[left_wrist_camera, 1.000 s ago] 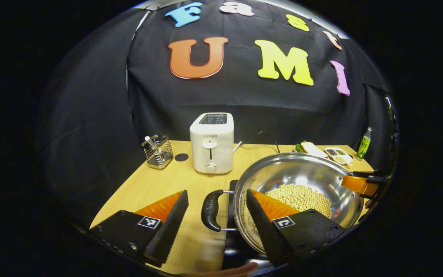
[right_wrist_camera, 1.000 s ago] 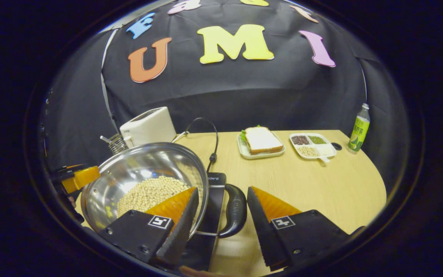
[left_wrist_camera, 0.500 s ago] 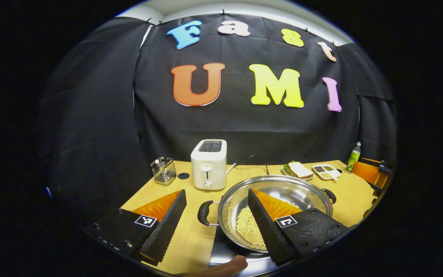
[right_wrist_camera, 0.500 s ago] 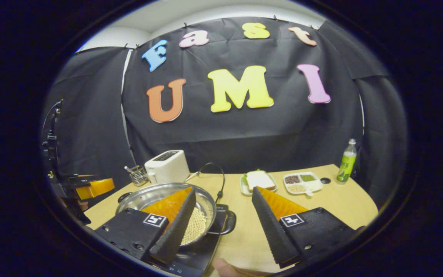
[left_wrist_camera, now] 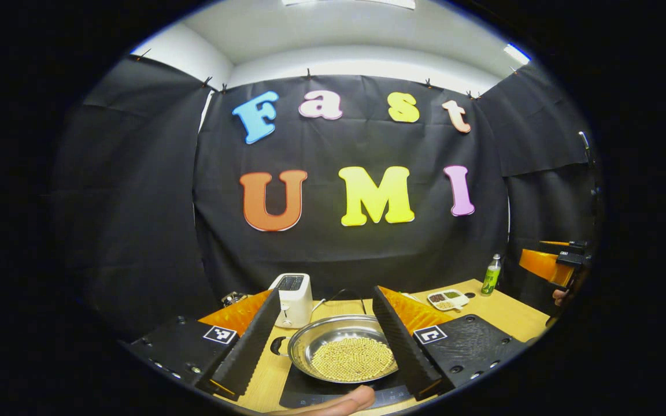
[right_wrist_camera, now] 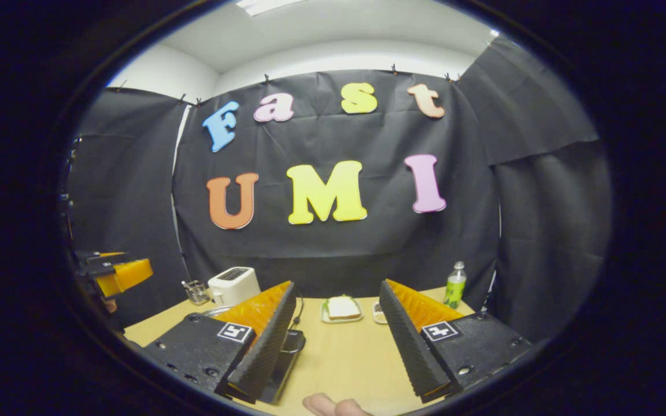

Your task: First push the handle of the pot to place it horizontally, then grasp the pot with both hands and set it on the induction cooktop.

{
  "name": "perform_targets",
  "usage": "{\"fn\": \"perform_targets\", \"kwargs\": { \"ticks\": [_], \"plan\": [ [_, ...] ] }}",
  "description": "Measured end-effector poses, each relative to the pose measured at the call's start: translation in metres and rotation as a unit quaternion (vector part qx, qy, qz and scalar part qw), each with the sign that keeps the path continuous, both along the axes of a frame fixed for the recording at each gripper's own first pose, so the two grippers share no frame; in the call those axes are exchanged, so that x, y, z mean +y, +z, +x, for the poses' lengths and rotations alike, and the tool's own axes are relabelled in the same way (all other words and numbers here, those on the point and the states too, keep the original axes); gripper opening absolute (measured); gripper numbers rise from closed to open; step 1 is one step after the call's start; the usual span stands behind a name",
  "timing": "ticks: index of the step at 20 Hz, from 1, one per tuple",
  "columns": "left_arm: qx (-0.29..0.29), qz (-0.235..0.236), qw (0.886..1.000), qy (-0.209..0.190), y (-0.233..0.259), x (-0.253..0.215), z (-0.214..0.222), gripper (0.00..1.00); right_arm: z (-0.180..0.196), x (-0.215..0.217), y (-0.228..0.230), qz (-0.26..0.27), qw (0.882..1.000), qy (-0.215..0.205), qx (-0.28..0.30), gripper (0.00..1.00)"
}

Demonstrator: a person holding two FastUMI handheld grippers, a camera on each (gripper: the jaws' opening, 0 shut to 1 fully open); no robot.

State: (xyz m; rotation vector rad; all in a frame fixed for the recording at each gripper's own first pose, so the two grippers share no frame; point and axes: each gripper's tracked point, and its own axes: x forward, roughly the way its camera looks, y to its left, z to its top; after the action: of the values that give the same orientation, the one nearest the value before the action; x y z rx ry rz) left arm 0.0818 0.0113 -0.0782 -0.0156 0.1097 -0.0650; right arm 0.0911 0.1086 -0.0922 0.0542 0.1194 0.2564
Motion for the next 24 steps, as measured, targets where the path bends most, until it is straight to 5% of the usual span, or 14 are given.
{"fn": "perform_targets", "kwargs": {
  "ticks": [5,6,7,17,24],
  "plan": [
    [-0.016,0.005,1.0,0.001,0.039,-0.029,-0.044,0.94,-0.048,-0.039,0.046,-0.021,0.998,-0.039,-0.042,0.97],
    [-0.015,0.006,1.0,0.003,0.042,-0.033,-0.052,0.85,-0.057,-0.043,0.052,-0.021,0.998,-0.043,-0.041,0.96],
    [-0.018,0.011,1.0,0.005,0.047,-0.036,-0.061,0.94,-0.066,-0.045,0.057,-0.017,0.998,-0.045,-0.041,0.97],
    [-0.055,-0.007,0.998,0.021,0.031,-0.025,-0.141,0.96,-0.165,-0.092,0.058,0.038,0.996,-0.055,-0.064,0.96],
    [-0.055,-0.005,0.998,0.03,0.023,-0.018,-0.144,0.96,-0.168,-0.12,0.067,0.049,0.989,-0.099,-0.098,0.95]
  ]
}}
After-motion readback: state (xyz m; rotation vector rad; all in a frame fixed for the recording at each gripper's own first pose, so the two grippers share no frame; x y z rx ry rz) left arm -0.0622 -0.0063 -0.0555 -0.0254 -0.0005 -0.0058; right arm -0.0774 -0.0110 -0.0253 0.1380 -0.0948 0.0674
